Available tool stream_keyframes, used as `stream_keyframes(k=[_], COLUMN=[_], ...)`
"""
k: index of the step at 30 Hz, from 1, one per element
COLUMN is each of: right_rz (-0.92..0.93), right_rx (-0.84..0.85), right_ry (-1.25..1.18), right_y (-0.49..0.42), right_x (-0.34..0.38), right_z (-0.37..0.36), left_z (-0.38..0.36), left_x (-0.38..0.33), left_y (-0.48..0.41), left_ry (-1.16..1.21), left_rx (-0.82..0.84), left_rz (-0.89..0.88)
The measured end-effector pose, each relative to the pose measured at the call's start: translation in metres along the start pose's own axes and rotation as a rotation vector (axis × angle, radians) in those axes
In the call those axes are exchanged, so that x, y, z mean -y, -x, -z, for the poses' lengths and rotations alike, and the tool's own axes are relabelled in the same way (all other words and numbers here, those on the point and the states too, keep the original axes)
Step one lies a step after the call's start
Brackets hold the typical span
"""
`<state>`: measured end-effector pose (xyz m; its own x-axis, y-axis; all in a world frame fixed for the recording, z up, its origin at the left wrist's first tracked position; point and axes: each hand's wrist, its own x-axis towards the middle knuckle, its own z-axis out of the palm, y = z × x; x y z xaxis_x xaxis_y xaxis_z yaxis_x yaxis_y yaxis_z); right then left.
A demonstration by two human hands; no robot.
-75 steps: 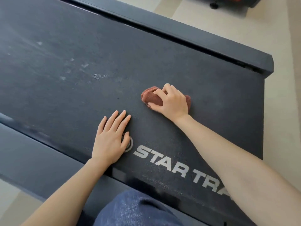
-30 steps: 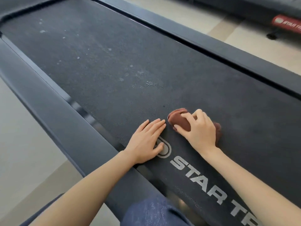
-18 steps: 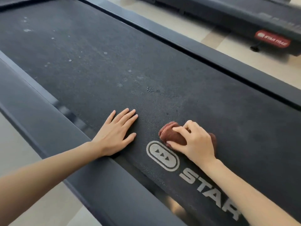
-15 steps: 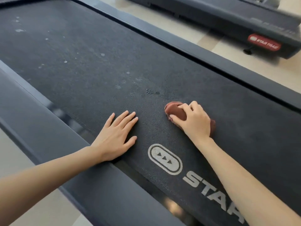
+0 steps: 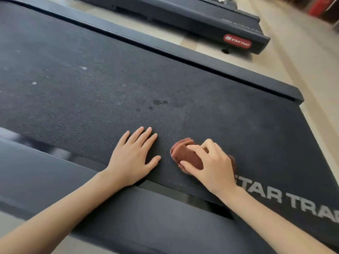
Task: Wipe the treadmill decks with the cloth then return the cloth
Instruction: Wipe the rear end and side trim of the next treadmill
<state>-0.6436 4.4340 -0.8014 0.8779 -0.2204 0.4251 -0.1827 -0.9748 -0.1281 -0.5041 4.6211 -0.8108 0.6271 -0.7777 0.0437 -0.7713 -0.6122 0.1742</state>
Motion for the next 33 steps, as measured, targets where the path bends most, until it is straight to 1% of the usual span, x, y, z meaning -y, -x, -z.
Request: stream_keyframes(k=[3,5,8,10,14,16,20,22,24,26,28,30,33], right_rz=[0.071,0.143,0.251,0.262,0.141,0.042,-0.174,-0.238,-0.292,-0.231,-0.094,0.046,0.252], right_rx=[0.058,0.086,0.043,0.021,0.03,0.027,0.045,0.081,0.074,0.061,0.07,0.078,0.067], right_ry=[-0.026,0.023,0.116,0.117,0.074,0.062,0.114,0.11,0.117,0.131,0.098,0.029,-0.095], right_y=[0.029,0.027,0.013,-0.001,-0.05,-0.084,-0.164,-0.203,-0.226,-0.23,-0.22,-0.195,-0.135], right_x=[0.012,0.011,0.003,-0.003,-0.023,-0.035,-0.06,-0.061,-0.049,-0.029,-0.007,0.014,0.039], right_z=[0.016,0.021,0.015,0.007,-0.015,-0.032,-0.065,-0.081,-0.094,-0.1,-0.098,-0.088,-0.063], left_z=[0.001,0.0,0.0,0.001,0.001,0.001,0.006,0.01,0.018,0.024,0.026,0.025,0.025], left_x=[0.006,0.007,0.006,0.007,0.009,0.016,0.052,0.073,0.085,0.089,0.086,0.084,0.085], left_y=[0.0,0.001,0.001,0.002,0.003,0.002,0.012,0.024,0.034,0.036,0.034,0.032,0.033], left_ry=[0.057,0.063,0.068,0.07,0.053,0.07,0.0,0.019,0.089,0.092,0.055,0.051,0.063], left_rx=[0.004,-0.018,-0.025,-0.022,-0.042,-0.048,-0.008,-0.003,0.002,0.004,0.006,0.014,0.012], left_rz=[-0.039,-0.046,-0.06,-0.05,-0.04,-0.021,-0.039,0.014,0.093,0.161,0.185,0.196,0.21])
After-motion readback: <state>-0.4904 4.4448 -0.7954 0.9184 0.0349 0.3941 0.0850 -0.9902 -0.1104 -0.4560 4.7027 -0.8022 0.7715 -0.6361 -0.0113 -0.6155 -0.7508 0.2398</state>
